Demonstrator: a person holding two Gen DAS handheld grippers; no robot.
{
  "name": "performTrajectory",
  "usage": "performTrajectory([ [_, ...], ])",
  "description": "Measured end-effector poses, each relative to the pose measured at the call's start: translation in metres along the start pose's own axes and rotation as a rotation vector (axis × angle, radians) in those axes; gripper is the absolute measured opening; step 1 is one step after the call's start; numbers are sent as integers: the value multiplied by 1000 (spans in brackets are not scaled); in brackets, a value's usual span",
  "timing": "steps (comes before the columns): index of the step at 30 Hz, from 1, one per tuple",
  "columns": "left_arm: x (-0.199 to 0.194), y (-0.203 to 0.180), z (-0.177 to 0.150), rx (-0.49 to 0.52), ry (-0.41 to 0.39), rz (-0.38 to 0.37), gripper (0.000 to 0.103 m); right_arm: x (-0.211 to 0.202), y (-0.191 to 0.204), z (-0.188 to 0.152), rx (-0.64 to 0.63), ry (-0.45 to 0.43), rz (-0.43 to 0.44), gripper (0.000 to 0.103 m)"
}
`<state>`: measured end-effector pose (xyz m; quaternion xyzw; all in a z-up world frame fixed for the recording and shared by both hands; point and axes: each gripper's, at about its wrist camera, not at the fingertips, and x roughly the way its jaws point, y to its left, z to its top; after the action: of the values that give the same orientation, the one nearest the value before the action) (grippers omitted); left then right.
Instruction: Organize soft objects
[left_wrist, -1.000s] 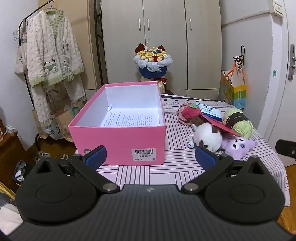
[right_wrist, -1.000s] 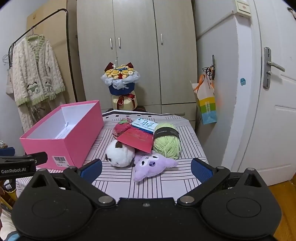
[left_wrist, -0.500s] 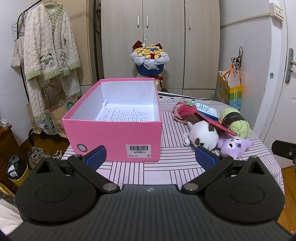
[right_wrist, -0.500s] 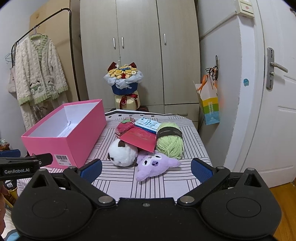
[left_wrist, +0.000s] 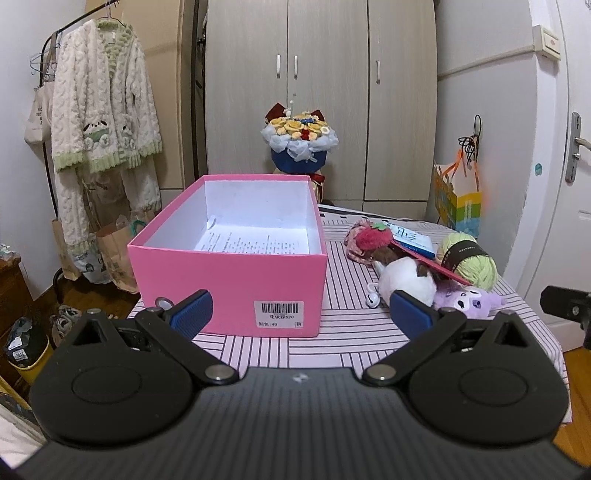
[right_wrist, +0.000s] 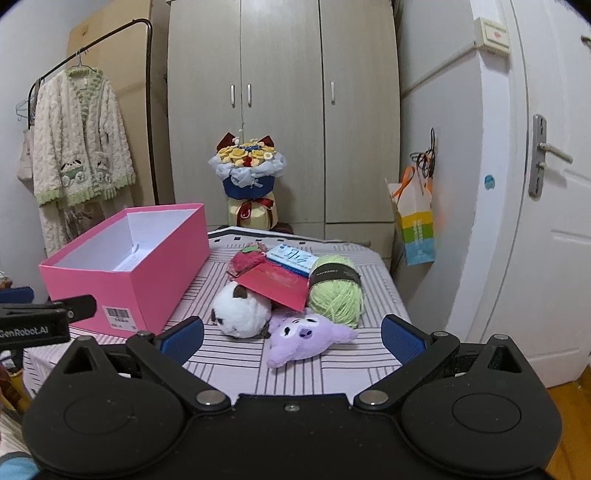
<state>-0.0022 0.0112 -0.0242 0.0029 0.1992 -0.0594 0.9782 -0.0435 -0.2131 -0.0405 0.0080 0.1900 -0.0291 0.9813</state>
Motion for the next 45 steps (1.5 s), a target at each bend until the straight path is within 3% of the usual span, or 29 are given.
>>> performTrajectory([
  [36, -3, -8, -4, 56, 32, -16, 103, 0, -5, -8, -16, 12, -16, 103],
  [43, 2, -18, 12, 84, 33, -57, 103, 10, -10, 1, -23, 11, 36, 103],
  [45, 2, -19, 21, 76, 27, -107, 103, 15, -17, 5, 7, 4, 126, 103],
])
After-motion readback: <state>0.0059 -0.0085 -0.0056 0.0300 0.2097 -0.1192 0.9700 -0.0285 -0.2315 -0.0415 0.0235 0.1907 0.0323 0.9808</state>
